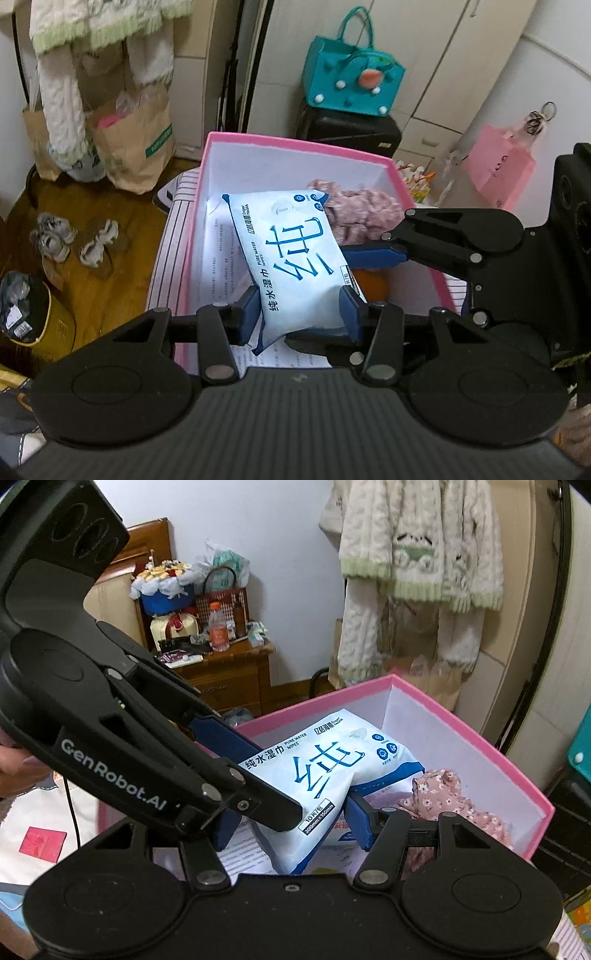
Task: Organize soft objects
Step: 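Carry the wipes pack with the left gripper over the pink box, then open the left gripper to drop the wipes pack into the box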
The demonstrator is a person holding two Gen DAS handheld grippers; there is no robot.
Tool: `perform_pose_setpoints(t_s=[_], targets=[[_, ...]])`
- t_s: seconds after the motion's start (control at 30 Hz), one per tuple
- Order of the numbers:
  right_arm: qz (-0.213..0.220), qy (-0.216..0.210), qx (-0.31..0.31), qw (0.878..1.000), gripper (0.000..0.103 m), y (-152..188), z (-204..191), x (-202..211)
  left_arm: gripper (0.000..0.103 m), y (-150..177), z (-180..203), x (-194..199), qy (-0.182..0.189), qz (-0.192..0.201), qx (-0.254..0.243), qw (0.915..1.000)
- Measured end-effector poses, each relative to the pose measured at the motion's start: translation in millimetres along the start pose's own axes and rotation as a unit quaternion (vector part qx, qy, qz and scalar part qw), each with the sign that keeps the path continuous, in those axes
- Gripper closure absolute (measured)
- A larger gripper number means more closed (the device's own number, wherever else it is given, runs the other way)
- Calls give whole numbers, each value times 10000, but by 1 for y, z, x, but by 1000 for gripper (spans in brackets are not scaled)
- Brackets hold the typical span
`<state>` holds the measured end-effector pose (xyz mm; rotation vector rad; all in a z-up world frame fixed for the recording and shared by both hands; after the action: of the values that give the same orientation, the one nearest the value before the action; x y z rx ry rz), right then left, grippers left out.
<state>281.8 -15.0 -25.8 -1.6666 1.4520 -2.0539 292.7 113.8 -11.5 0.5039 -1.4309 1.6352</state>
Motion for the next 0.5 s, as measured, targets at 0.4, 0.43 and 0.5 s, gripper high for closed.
perform_pose_setpoints(t_s=[0.4,0.43,0.5], targets=[[-428,424,120,9981,34,-6,11,-26,46,-3,-13,-17,2,84,338,9994],[-435,436,145,9980,34,-4,10,-24,46,-1,-10,-14,-74,169,285,9994],[-379,407,163,9983,34,-2,9,-15,45,2,-6,-4,-164,335,159,9992]])
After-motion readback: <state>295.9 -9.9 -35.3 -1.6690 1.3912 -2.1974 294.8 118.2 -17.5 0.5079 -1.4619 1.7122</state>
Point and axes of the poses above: each gripper's, at about its wrist camera, not at the fingertips, and x roughly against the way its jaws point, z to its right, y to its underside, the point moved 3 cm from there along -x, roughly the way its jaws point
